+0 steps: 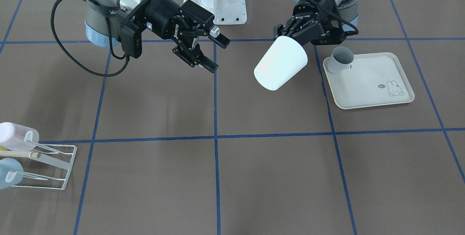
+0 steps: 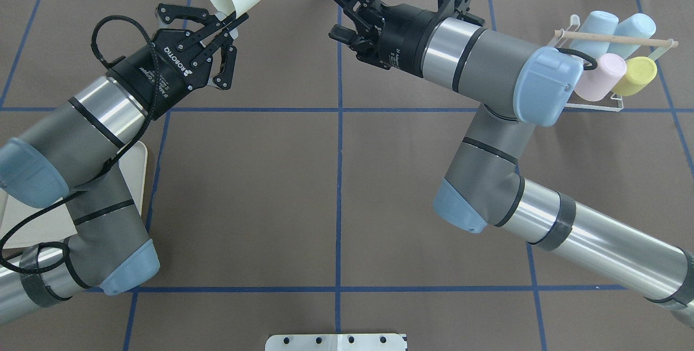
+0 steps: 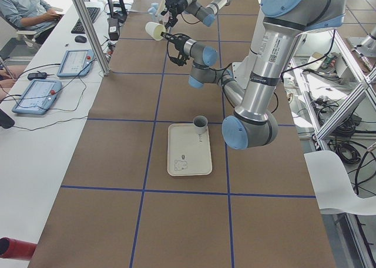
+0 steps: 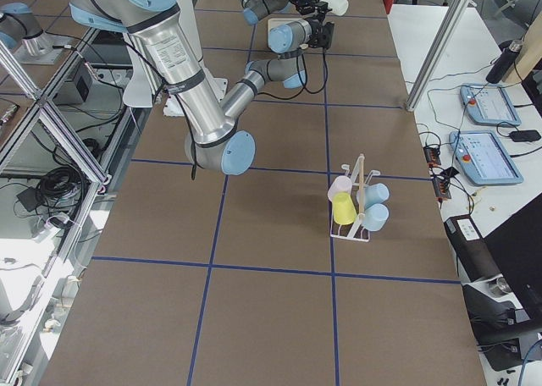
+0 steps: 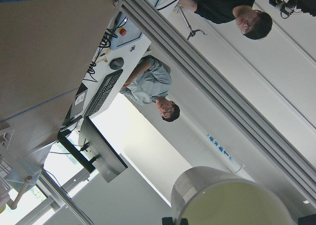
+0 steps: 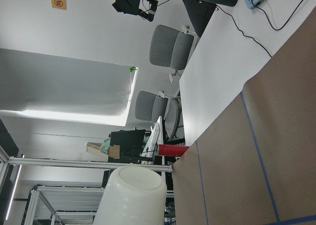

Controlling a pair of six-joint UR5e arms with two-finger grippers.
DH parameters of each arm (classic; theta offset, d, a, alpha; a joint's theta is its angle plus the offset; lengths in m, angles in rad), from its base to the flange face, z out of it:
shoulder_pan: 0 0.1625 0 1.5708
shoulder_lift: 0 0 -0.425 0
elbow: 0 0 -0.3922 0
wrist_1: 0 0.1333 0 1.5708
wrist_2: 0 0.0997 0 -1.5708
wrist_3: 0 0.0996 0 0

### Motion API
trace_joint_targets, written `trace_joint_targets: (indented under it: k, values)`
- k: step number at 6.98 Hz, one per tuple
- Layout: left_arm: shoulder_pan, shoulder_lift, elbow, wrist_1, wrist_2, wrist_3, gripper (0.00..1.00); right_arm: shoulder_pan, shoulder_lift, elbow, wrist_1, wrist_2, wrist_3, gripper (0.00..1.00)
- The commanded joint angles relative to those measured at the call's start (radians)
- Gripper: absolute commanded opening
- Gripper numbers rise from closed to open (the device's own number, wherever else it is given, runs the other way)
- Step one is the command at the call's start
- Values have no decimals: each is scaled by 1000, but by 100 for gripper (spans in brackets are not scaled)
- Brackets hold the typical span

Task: Transfer IKEA cup to right arm and place on rack

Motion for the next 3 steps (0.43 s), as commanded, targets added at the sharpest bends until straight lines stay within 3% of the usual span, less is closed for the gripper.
trace_joint_targets:
  k: [1, 3]
  values:
    - [25, -12, 1, -7, 0, 4, 0, -11, 43, -23, 5, -2, 25, 100]
    - [54, -22, 1, -7, 0, 4, 0, -14, 57, -38, 6, -2, 23, 100]
